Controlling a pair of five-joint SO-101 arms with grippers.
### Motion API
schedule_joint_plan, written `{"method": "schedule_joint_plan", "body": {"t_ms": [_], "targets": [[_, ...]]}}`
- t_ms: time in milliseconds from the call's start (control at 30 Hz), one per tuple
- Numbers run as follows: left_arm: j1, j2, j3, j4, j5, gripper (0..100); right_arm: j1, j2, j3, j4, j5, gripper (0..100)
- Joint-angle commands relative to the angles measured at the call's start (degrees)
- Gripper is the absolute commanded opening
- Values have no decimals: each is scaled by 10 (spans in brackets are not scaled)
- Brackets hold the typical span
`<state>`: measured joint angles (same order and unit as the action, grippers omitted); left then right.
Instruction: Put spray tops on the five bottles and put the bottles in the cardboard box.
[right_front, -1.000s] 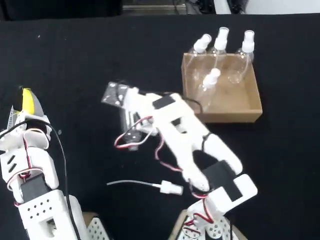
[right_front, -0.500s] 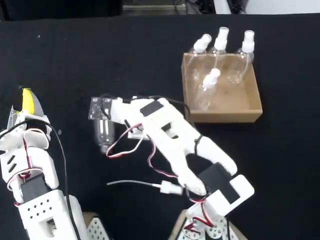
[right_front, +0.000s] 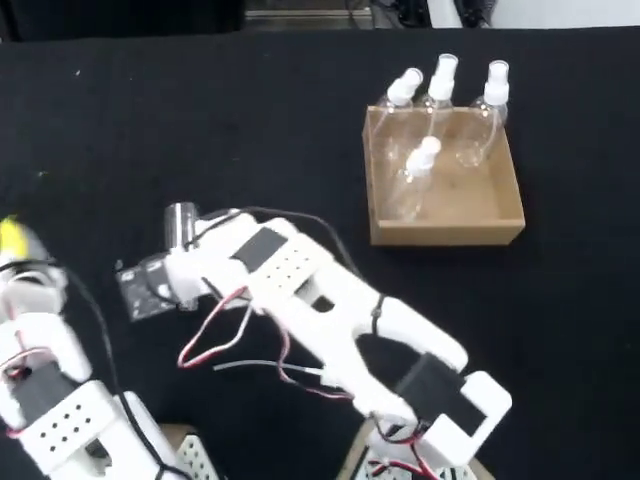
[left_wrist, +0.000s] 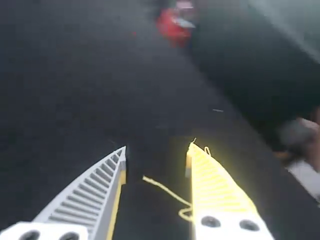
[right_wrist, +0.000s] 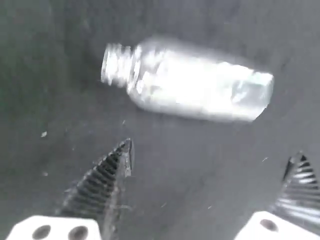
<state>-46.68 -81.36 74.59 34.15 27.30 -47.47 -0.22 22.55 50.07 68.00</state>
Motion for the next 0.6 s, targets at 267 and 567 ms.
{"method": "schedule_joint_plan", "body": {"t_ms": [267, 567], "targets": [[-225, -4, -48, 76, 4, 191, -18, 97, -148, -13, 7, 420], [-237, -4, -45, 77, 40, 191, -18, 154, -183, -9, 78, 420]]}}
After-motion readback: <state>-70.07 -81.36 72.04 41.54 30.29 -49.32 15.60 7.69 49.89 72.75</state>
